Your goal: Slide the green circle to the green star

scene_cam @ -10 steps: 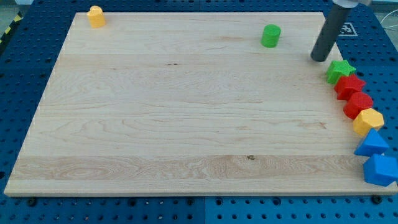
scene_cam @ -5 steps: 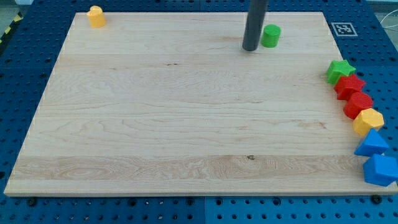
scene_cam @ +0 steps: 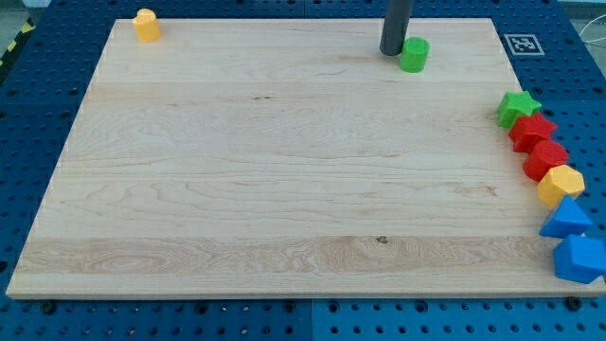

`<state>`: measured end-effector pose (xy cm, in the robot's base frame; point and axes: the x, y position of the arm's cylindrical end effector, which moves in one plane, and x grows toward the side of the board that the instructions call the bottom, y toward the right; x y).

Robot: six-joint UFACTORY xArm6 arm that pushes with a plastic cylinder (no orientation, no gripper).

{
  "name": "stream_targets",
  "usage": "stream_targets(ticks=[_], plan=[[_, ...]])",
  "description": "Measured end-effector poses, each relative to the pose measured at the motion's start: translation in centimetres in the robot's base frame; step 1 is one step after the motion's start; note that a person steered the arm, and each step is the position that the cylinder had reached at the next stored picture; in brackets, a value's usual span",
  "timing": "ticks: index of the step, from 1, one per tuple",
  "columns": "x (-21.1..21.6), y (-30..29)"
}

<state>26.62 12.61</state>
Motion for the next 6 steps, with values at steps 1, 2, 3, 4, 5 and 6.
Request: stream_targets(ticks=[1,2,3,4,5,6], plan=[[0.0,0.0],[0.1,0.2],[0.3,1.3],[0.9,2.0],[1.8,2.1],[3.2,3.5]])
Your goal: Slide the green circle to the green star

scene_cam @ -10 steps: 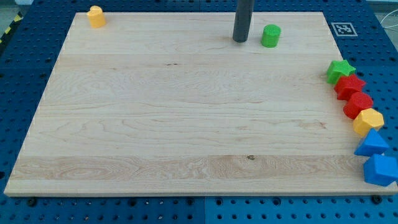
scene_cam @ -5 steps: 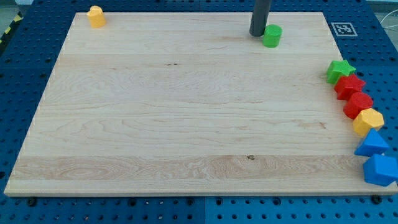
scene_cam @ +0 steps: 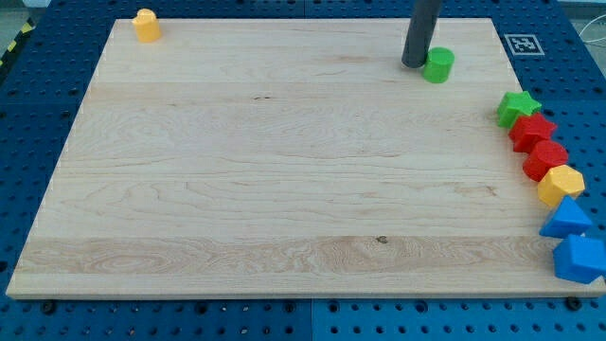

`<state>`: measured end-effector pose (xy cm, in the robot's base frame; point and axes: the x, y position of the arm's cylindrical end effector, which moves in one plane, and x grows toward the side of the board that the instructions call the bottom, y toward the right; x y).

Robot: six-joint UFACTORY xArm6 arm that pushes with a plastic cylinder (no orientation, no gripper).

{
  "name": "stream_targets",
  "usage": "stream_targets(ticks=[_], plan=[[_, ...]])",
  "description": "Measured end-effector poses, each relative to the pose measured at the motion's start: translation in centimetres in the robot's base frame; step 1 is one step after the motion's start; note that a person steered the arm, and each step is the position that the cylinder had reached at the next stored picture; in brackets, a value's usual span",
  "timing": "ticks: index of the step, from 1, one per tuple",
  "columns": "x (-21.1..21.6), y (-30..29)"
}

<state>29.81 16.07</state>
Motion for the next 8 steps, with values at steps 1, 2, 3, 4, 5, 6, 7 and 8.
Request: stream_targets(ticks=[1,2,3,4,5,6,7,8], plan=[[0.3,1.8],[0.3,2.2],[0.6,2.8],[0.7,4.4],[0.7,5.5],[0.7,6.7],[0.7,7.4],[1.0,8.2]])
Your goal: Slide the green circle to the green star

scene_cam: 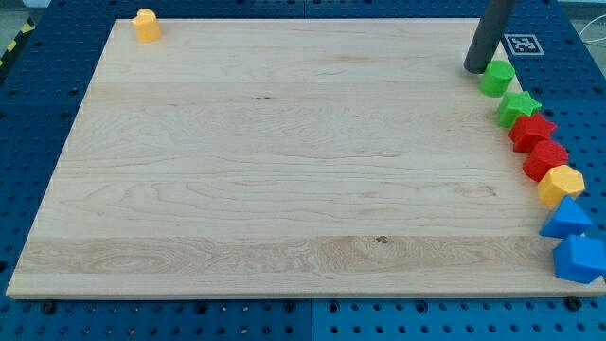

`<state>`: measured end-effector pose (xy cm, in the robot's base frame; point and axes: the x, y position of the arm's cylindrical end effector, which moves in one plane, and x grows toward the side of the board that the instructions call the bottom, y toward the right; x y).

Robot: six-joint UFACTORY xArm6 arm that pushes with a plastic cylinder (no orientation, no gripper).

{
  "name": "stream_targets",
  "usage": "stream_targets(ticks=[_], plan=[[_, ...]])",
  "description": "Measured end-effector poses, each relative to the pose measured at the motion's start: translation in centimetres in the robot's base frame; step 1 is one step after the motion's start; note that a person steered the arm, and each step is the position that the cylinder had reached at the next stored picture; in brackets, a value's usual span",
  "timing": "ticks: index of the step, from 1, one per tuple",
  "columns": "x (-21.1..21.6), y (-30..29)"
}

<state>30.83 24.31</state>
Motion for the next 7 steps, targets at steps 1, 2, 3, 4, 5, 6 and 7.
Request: stream_targets(ticks=[1,2,3,4,5,6,7], plan=[[0.2,0.4],[1.1,0.5],[2.2,0.5],[3.2,0.5],[3.5,0.5],[3.2,-0.4],[2.1,-3.7]])
